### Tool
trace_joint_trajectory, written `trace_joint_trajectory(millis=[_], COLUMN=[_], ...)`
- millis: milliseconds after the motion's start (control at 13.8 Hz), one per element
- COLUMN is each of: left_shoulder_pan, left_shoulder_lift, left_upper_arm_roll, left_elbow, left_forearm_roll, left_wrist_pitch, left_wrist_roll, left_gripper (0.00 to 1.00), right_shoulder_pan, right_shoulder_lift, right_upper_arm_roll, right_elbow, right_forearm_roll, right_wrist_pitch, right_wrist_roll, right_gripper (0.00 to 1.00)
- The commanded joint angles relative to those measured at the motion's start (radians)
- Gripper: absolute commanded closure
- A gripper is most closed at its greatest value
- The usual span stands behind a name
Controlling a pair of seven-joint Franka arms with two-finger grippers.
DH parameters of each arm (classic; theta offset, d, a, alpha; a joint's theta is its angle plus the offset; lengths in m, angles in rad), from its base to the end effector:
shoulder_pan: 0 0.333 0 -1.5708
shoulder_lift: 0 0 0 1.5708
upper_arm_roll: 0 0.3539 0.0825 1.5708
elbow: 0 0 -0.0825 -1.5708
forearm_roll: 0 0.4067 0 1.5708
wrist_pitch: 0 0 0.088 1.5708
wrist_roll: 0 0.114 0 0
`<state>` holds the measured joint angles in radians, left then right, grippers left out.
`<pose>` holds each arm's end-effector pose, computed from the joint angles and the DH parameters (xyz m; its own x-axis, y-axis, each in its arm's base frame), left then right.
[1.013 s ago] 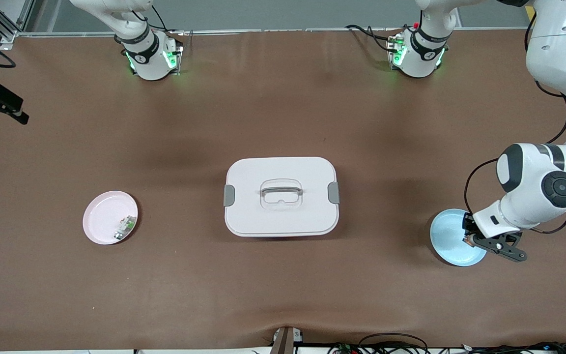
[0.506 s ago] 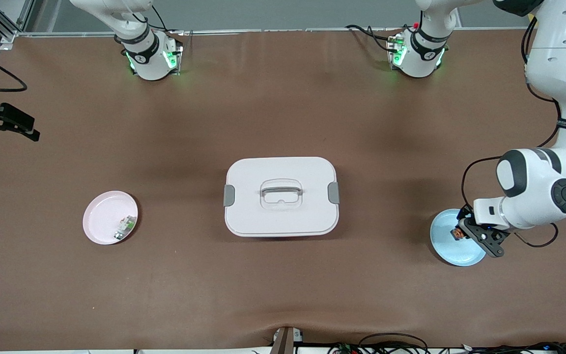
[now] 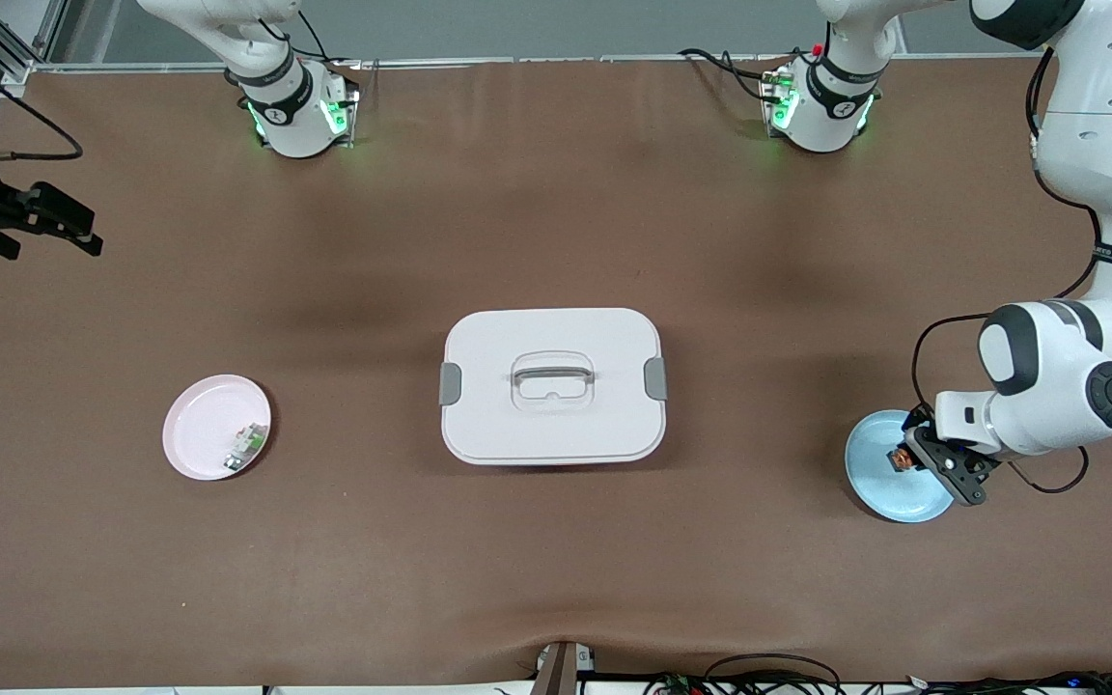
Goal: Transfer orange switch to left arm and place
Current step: 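Lower the switch onto the blue plate with the left gripper, then open the left gripper and lift it away from the plate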
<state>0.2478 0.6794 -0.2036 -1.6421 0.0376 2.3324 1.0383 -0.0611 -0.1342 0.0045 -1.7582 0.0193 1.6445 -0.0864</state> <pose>0.7287 0.0528 0.2345 0.5605 -0.8224 0.0978 -0.8276 -0.5605 0.0299 0.5345 -0.0280 0.6434 0.9994 0.0283 0.0220 0.0287 -0.9994 -0.0168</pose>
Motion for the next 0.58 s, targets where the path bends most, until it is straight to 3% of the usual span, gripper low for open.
trace_joint_trajectory(millis=[0,289,506], left_shoulder_pan=[0.007,0.010,0.010], left_shoulder_lift=[0.006,-0.038,-0.089], left_upper_arm_roll=[-0.013,-0.034,-0.036], left_elbow=[0.036,0.044,0.108], left_forearm_roll=[-0.021,-0.028,-0.061], left_wrist_pitch=[0.002,-0.034,-0.218], left_wrist_roll=[0.025,0.013,-0.047], left_gripper=[0.00,0.00,0.00], right_shoulder_pan=[-0.006,-0.025,-0.025], right_shoulder_lift=[-0.012,-0.002,-0.004], right_upper_arm_roll=[0.006,0.005,0.005], right_elbow=[0.002,0.031,0.037], right_forearm_roll=[-0.016,-0.018,-0.018], right_wrist_pitch=[-0.003,-0.003,-0.008], right_wrist_roll=[0.016,0.019,0.019], right_gripper=[0.00,0.00,0.00])
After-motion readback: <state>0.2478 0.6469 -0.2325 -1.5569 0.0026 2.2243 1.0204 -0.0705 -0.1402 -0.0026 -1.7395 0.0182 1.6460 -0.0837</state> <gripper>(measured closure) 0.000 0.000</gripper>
